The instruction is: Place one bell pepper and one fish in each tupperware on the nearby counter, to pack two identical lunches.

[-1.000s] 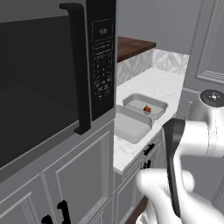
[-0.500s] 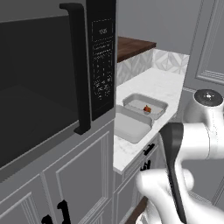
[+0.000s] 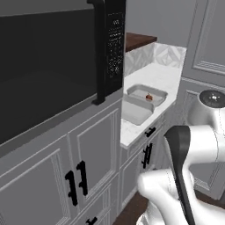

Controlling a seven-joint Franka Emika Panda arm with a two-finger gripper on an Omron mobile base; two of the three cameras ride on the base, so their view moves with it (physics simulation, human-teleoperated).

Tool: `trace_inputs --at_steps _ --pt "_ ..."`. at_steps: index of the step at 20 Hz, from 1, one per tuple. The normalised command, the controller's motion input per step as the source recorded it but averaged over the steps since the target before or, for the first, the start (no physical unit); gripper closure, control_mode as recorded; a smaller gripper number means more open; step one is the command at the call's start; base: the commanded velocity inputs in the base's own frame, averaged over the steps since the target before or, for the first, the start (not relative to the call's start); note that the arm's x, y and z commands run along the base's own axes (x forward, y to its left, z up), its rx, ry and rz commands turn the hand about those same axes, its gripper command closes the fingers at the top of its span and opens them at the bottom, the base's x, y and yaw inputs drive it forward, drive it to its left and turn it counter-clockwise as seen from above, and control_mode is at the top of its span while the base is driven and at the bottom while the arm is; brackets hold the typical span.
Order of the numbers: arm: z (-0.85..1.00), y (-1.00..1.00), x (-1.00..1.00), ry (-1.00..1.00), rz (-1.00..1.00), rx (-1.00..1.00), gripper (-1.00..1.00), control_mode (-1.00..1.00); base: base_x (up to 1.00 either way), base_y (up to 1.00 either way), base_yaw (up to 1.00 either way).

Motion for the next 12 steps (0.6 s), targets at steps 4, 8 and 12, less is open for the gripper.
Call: trace_inputs --at_steps 4,8,12 --pt "0.00 0.00 0.00 0.00 0.00 0.00 -1.00 1.00 -1.00 0.42 -0.04" --pt "0.00 0.00 0.00 0.00 0.00 0.00 -1.00 1.00 -1.00 0.48 -0.12" --pt "0.00 0.00 0.00 0.00 0.00 0.00 -1.00 1.00 -1.00 0.36 -0.31"
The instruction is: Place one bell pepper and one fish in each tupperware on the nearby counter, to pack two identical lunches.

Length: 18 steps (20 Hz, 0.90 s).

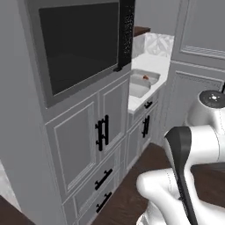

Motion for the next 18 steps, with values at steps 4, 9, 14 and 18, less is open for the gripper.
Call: trace_inputs --at_steps 4,9,14,18 --pt "0.00 0.00 0.00 0.00 0.00 0.00 -1.00 1.00 -0.95 0.09 -0.52" --pt "0.00 0.00 0.00 0.00 0.00 0.00 -1.00 1.00 -0.45 -0.08 -0.68" --pt "0.00 0.00 0.00 0.00 0.00 0.00 -1.00 1.00 0.22 -0.28 -0.60" --pt "0.00 0.00 0.00 0.00 0.00 0.00 -1.00 1.00 0.95 -0.57 -0.35"
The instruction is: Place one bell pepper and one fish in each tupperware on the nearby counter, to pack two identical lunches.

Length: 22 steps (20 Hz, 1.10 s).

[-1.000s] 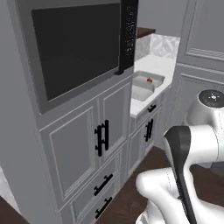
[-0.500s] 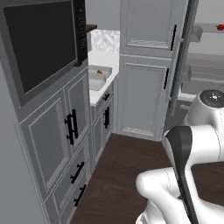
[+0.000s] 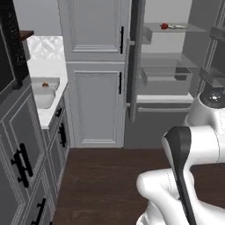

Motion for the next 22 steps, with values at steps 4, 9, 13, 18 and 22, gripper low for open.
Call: trace_inputs --at_steps 4,9,13,18,22 --pt "0.00 0.00 0.00 0.00 0.00 0.00 -1.00 1.00 1.00 -0.79 -0.16" --pt "0.00 0.00 0.00 0.00 0.00 0.00 -1.00 1.00 0.97 -0.90 -0.03" --pt "0.00 0.00 0.00 0.00 0.00 0.00 -1.00 1.00 0.89 -0.70 0.00" --pt "0.00 0.00 0.00 0.00 0.00 0.00 -1.00 1.00 0.83 -0.46 -0.01" --pt "0.00 0.00 0.00 0.00 0.00 0.00 -1.00 1.00 0.84 -0.38 -0.07"
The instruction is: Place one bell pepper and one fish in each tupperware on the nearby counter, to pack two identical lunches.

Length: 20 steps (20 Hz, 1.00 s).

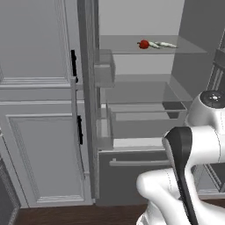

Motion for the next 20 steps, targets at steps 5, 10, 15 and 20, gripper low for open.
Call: trace_inputs --at_steps 5,10,15,20 --pt "0.00 0.00 0.00 0.00 0.00 0.00 -1.00 1.00 0.77 -0.56 -0.01" --pt "0.00 0.00 0.00 0.00 0.00 0.00 -1.00 1.00 0.50 -0.40 0.00" --pt "0.00 0.00 0.00 0.00 0.00 0.00 -1.00 1.00 0.46 0.00 -0.02" --pt "0.00 0.00 0.00 0.00 0.00 0.00 -1.00 1.00 0.49 0.00 -0.09"
